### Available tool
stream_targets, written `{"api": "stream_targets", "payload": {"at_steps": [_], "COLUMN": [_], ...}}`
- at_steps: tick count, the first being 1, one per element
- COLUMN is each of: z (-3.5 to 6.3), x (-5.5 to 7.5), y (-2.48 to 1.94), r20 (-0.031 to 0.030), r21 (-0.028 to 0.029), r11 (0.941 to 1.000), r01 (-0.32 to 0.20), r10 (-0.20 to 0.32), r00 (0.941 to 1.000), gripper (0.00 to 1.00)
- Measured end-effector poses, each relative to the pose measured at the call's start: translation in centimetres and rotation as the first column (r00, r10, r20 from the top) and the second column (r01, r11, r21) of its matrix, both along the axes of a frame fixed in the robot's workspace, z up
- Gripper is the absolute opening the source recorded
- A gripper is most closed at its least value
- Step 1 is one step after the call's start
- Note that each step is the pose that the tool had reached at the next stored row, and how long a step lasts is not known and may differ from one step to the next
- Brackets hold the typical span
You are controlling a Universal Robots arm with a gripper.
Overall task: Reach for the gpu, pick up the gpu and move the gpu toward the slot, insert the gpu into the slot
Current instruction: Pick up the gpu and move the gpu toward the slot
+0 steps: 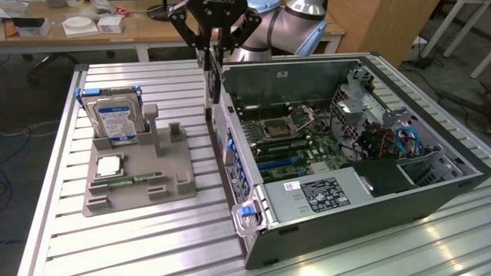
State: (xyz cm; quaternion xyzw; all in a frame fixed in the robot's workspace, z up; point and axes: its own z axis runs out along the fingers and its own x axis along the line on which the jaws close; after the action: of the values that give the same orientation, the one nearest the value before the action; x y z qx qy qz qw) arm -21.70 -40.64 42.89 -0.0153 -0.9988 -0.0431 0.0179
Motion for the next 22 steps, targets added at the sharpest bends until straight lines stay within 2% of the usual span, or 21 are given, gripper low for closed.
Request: {"api": "stream_targets", "payload": {"at_steps": [7, 10, 13, 16, 18, 22], "z": [-0.02, -0.03, -0.07, -0.14, -0.17, -0.2], "x": [0.6, 0.7, 0.9, 1.3, 1.7, 2.8], "y": [0.0, 0.0, 0.0, 0.0, 0.0, 0.0], "r20": [0.0007, 0.0059, 0.0177, 0.0241, 0.0266, 0.0276], "r21": [0.0, 0.0, 0.0001, 0.0001, 0.0001, 0.0], "r11": [1.0, 1.0, 1.0, 1.0, 1.0, 1.0], "r01": [0.0, 0.0, 0.0, 0.0, 0.0, 0.0], "r10": [0.0, 0.0, 0.0, 0.0, 0.0, 0.0], "r00": [1.0, 1.0, 0.9998, 0.9997, 0.9996, 0.9996], "gripper": [0.26, 0.26, 0.26, 0.26, 0.26, 0.26]}}
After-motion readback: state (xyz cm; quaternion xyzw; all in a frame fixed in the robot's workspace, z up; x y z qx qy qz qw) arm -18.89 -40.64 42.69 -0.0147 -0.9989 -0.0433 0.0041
